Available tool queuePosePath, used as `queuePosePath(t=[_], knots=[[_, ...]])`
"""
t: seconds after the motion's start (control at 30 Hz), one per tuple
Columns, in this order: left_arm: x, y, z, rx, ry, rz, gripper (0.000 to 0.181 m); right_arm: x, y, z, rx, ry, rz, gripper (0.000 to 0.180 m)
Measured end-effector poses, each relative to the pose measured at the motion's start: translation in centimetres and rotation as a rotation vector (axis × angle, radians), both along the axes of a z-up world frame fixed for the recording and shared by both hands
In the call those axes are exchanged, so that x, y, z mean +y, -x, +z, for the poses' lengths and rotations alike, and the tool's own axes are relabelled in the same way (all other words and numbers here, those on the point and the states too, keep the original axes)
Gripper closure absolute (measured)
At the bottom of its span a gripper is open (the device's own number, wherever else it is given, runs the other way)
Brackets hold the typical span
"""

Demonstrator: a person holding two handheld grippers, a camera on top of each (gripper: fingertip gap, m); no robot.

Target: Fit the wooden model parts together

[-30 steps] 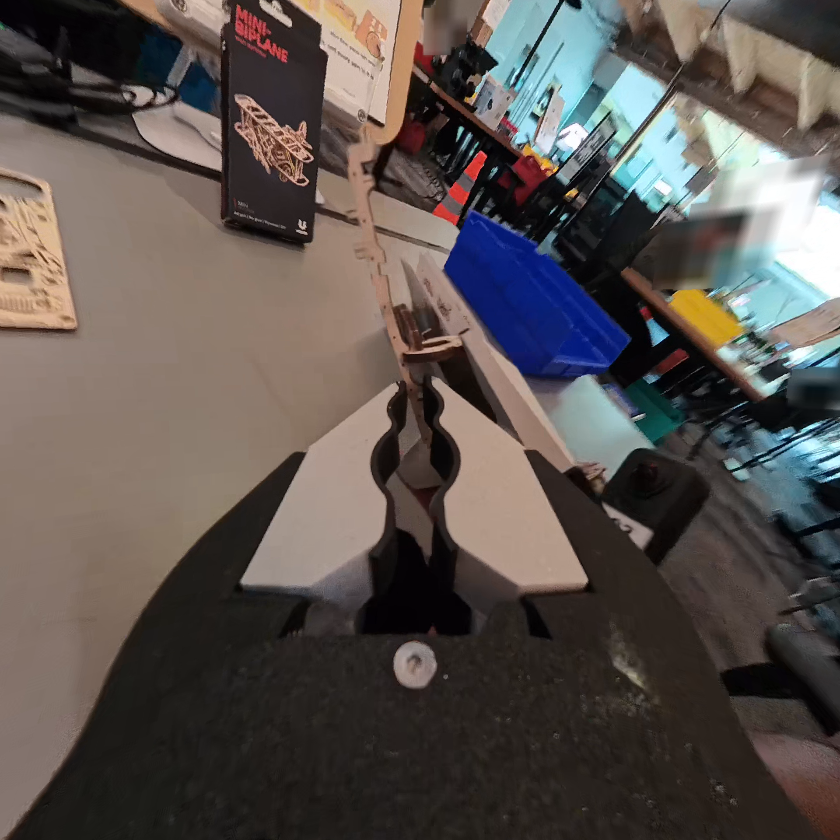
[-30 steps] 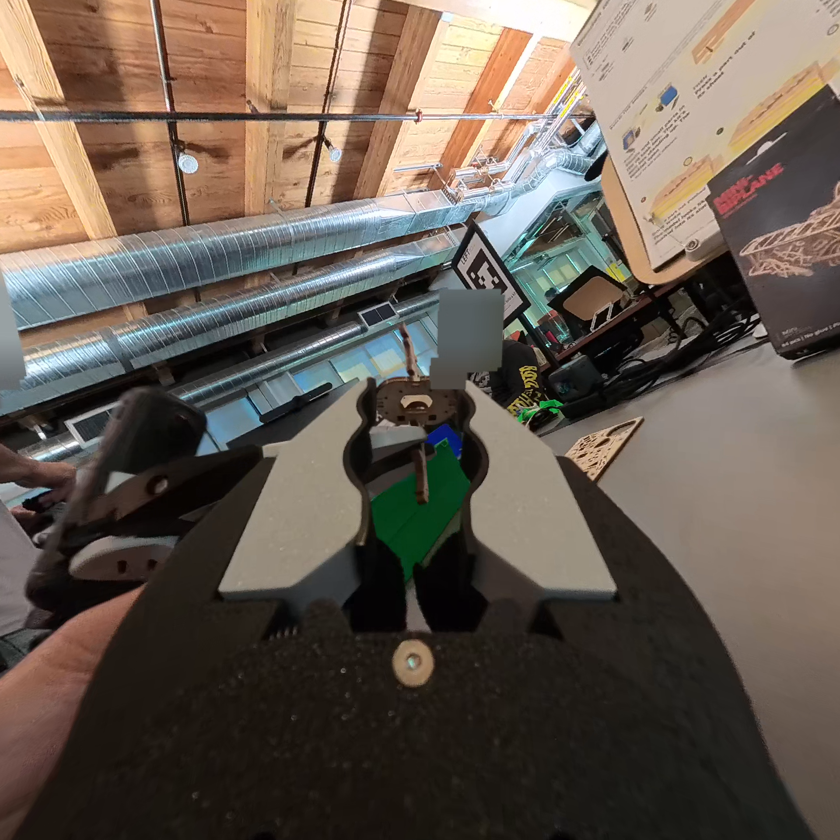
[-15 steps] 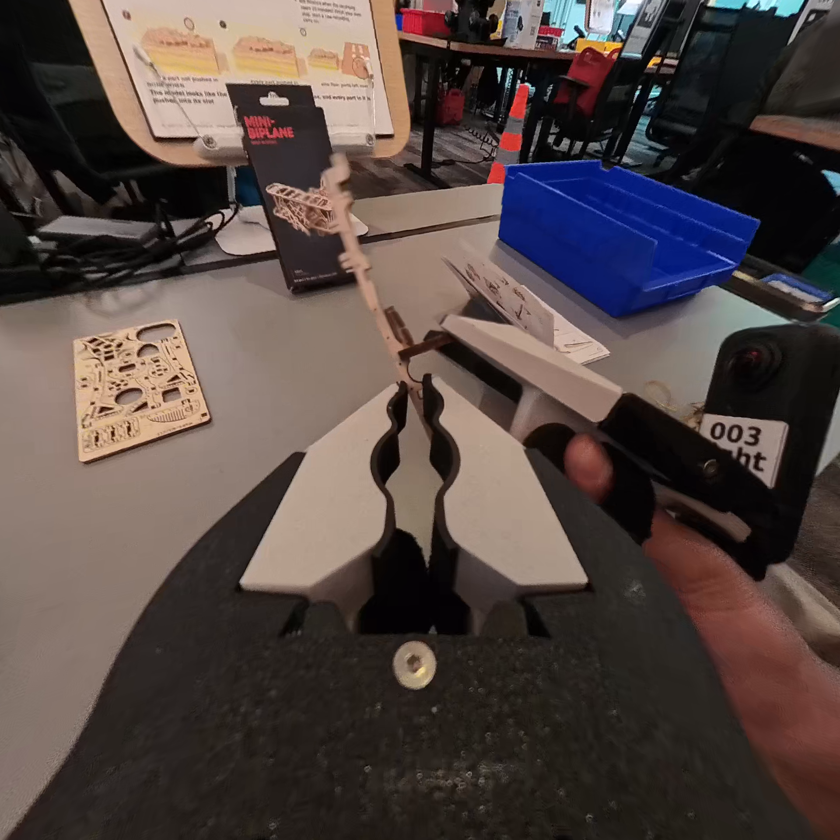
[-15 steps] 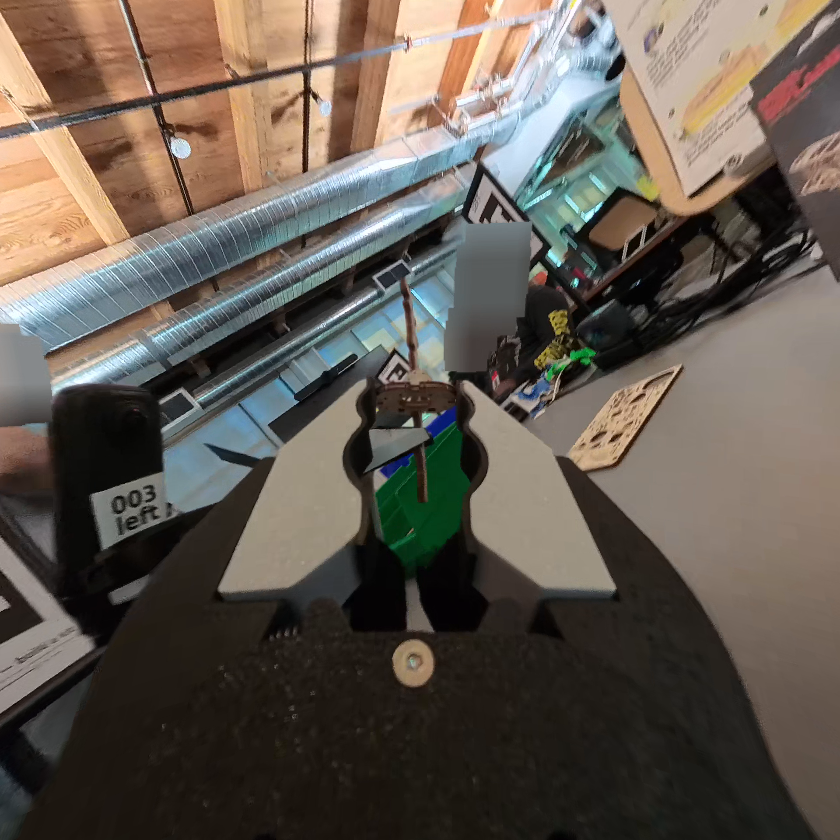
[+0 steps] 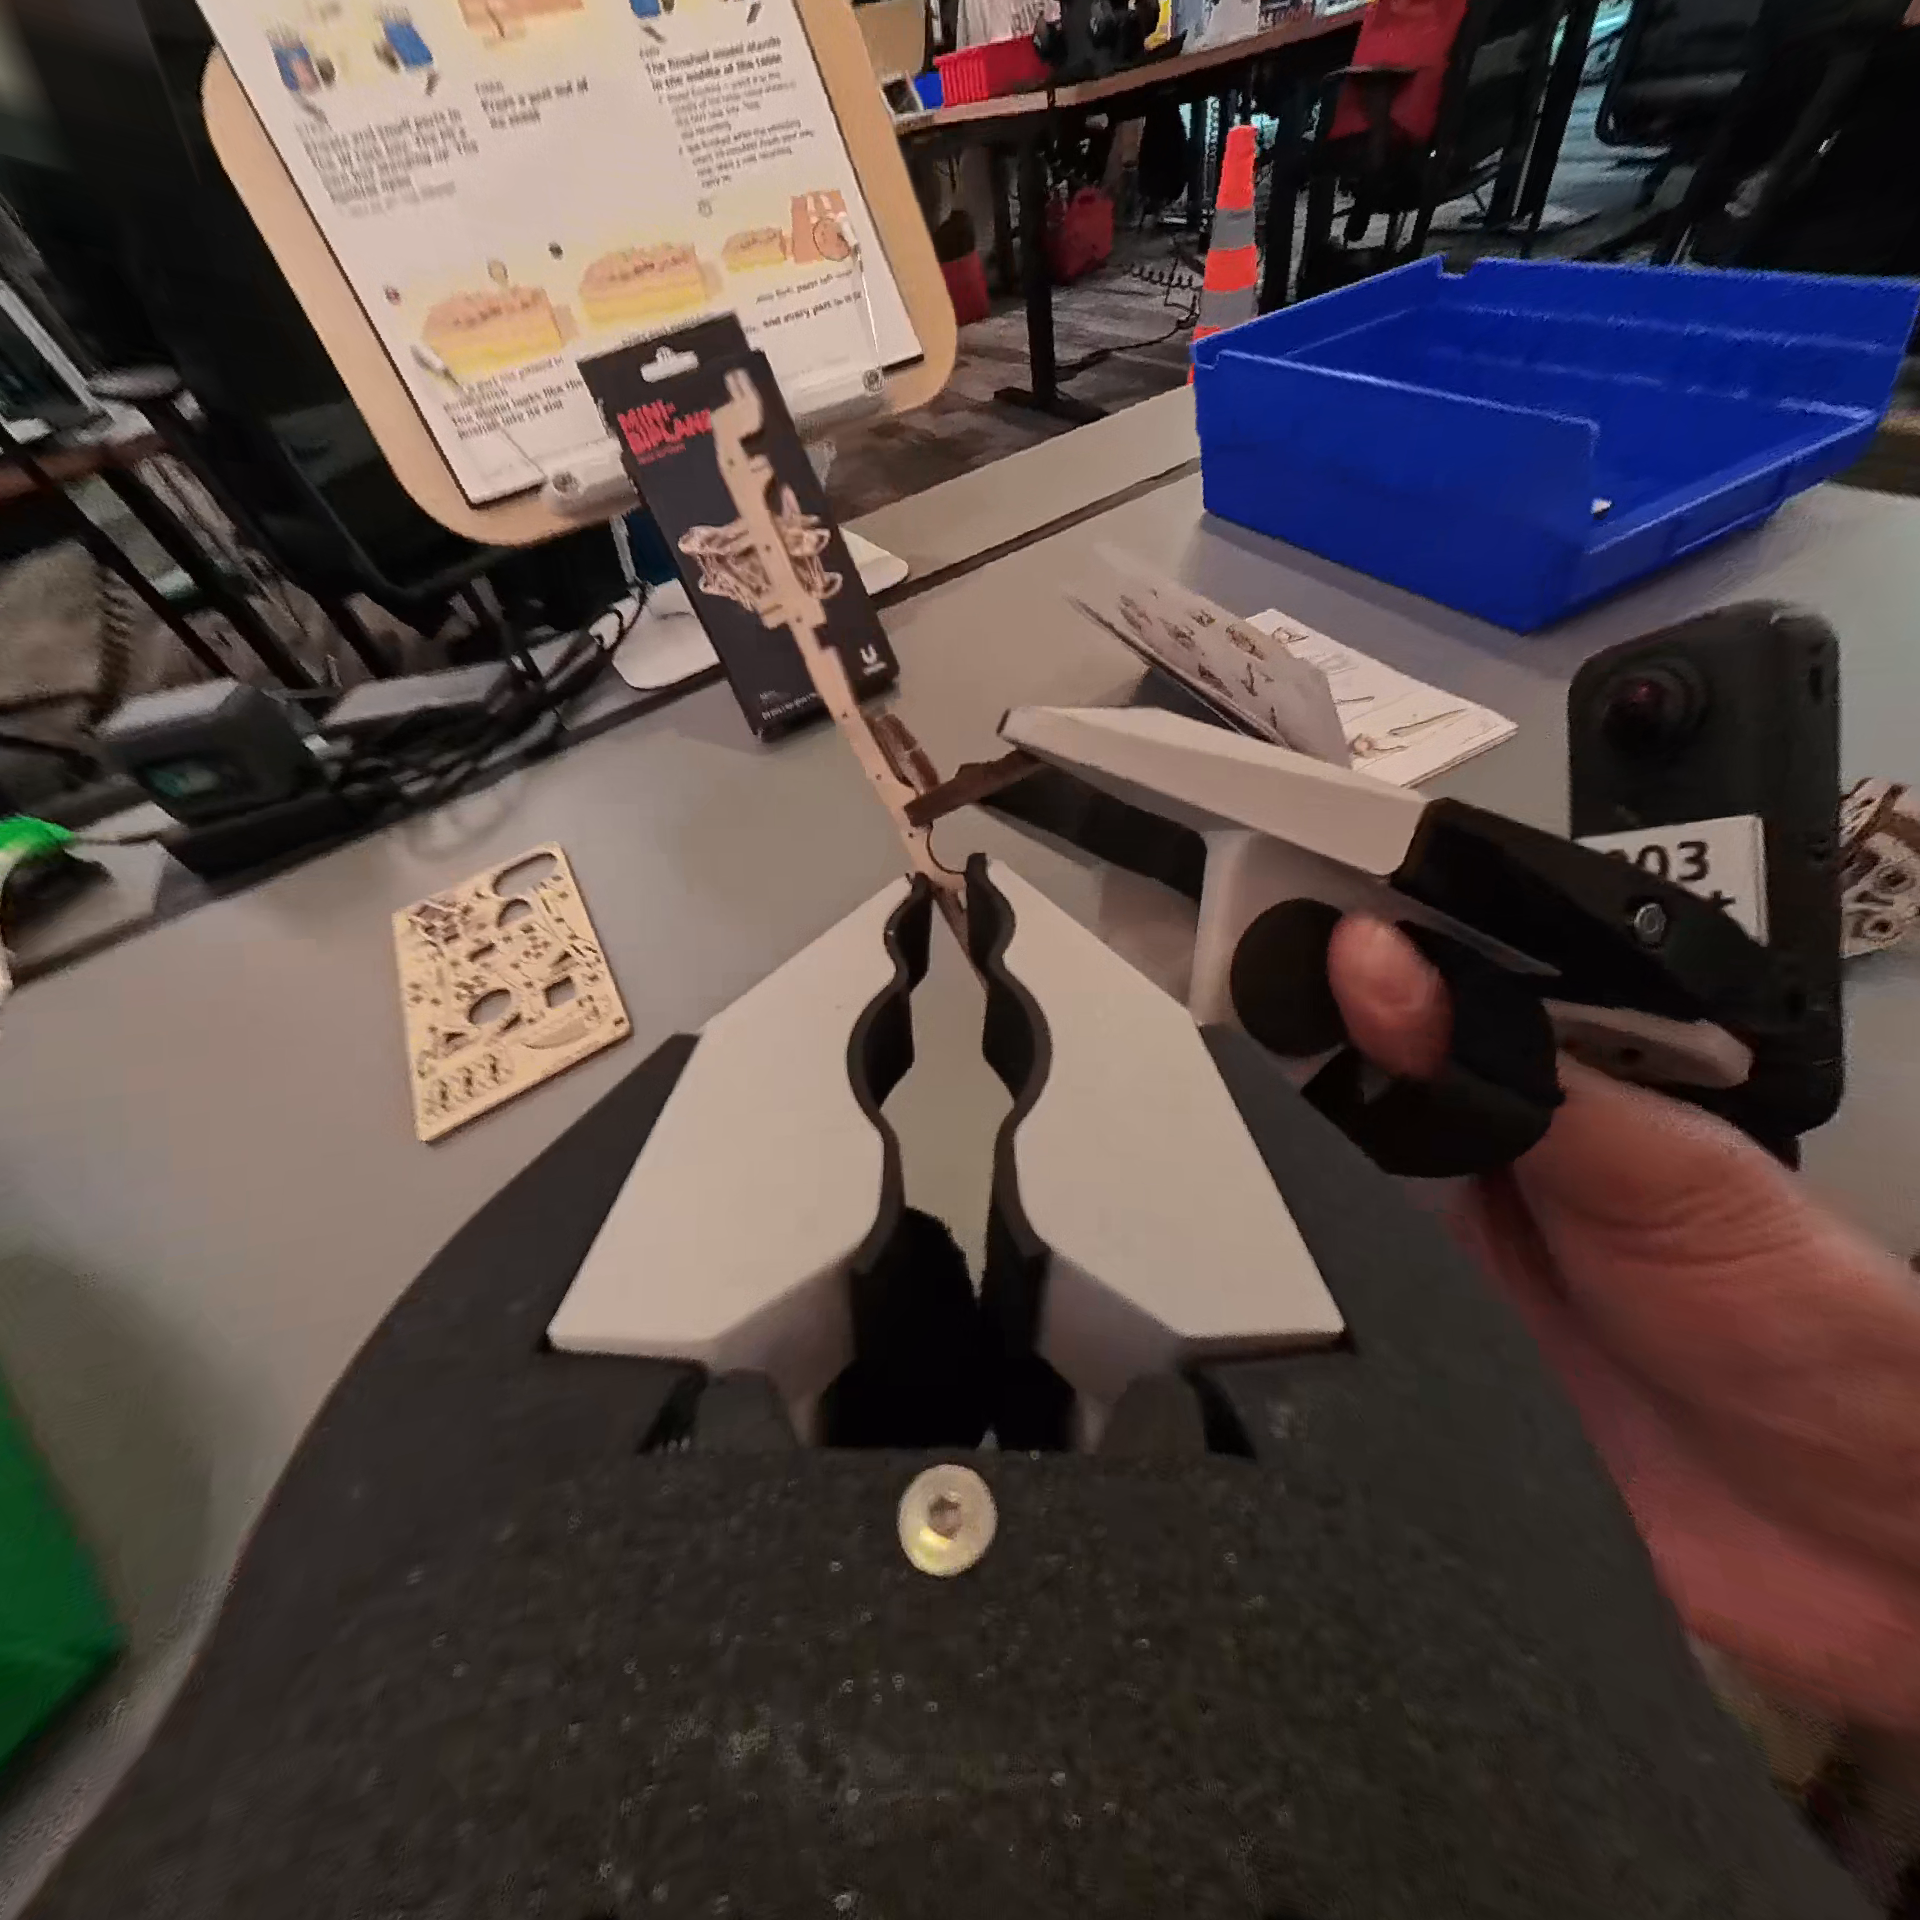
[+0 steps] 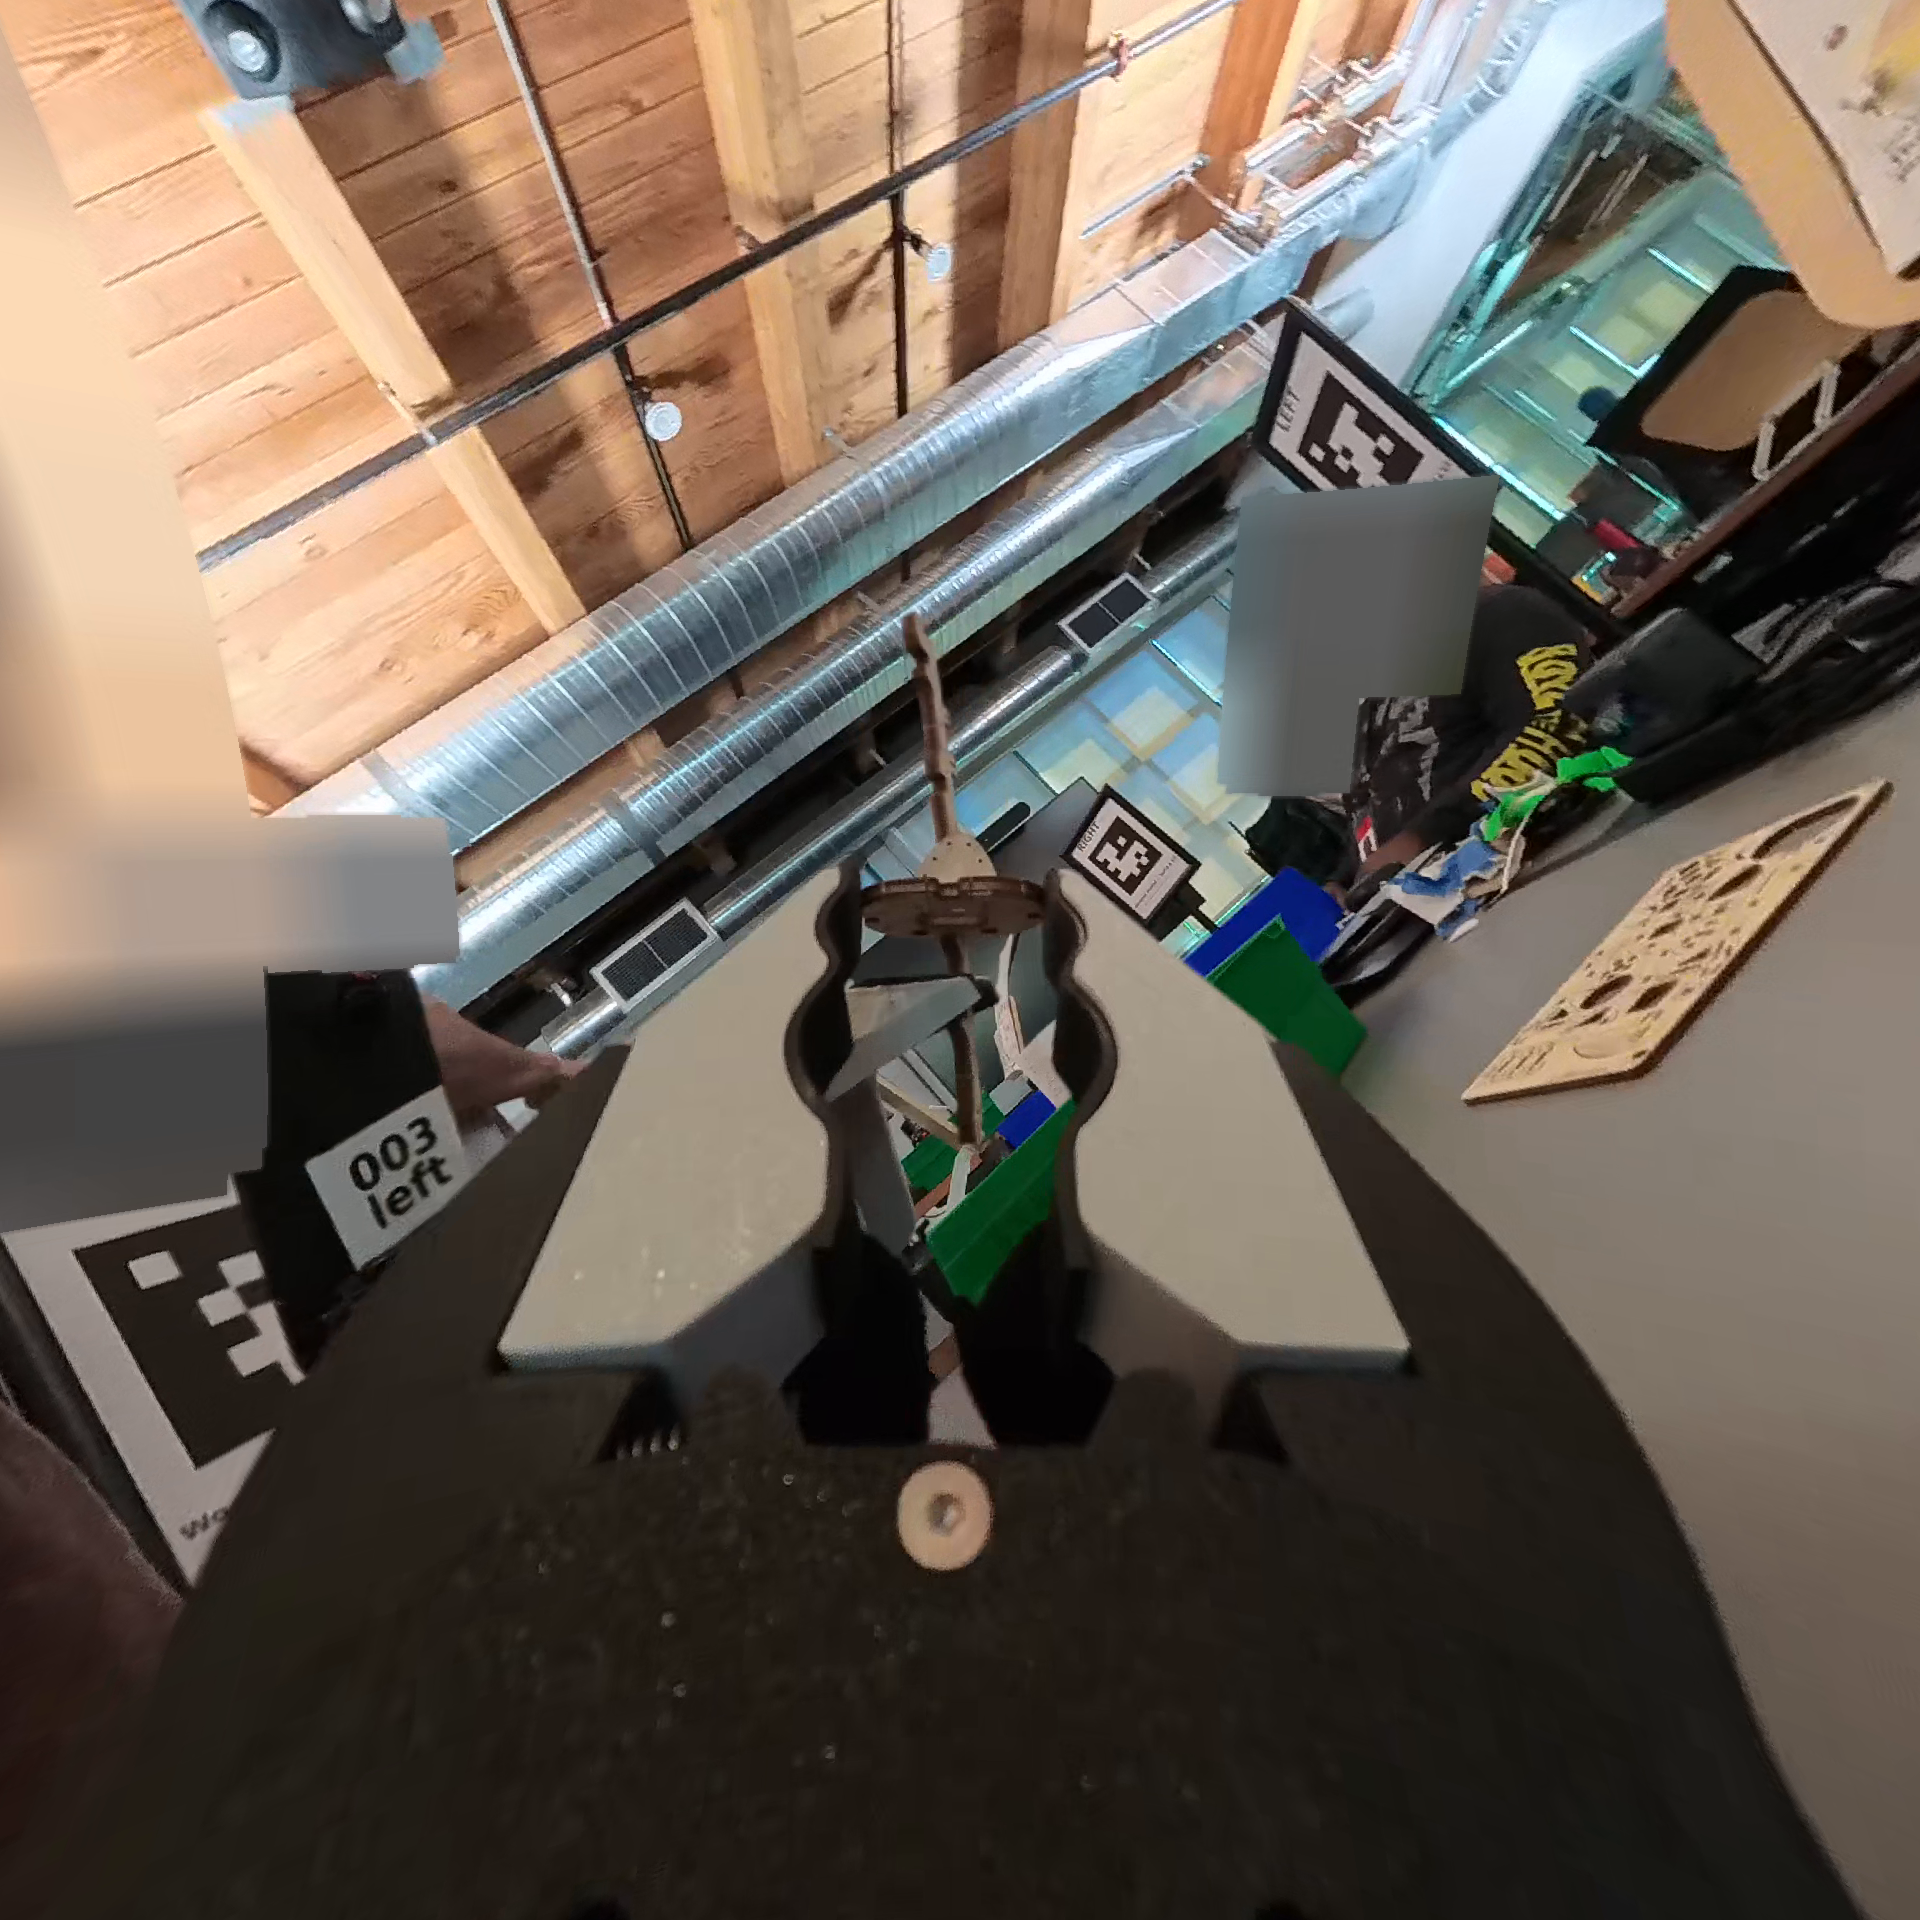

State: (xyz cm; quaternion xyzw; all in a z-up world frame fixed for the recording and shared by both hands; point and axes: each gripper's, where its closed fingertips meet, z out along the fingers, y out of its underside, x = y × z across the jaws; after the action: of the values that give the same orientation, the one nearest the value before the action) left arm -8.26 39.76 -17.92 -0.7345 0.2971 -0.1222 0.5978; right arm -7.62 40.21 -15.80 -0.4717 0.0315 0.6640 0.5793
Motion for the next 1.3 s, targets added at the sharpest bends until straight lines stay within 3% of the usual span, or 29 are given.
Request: queuePosePath(t=[0.27, 0.63, 0.77, 1.0, 1.3], knots=[[-0.1, 0.1, 0.4, 0.062, -0.057, 0.007, 0.177, -0.9, 0.0, 0.4, -0.272, -0.107, -0.124, 0.146], [0.0, 0.1, 0.0, 0.118, -0.079, 0.015, 0.177, -0.3, 0.2, 0.1, -0.317, 0.011, -0.062, 0.146], [0.6, 0.6, -0.5, -0.028, 0.042, 0.001, 0.177, 0.2, 0.6, -0.6, -0.373, 0.083, -0.023, 0.145], [1.1, 0.6, -2.1, -0.466, 0.377, -0.095, 0.177, 1.1, 1.3, -1.8, -0.570, 0.083, -0.042, 0.145], [0.8, -0.2, -2.6, -0.658, 0.514, -0.155, 0.177, 0.9, 1.8, -1.5, -0.683, 0.035, -0.057, 0.148]])
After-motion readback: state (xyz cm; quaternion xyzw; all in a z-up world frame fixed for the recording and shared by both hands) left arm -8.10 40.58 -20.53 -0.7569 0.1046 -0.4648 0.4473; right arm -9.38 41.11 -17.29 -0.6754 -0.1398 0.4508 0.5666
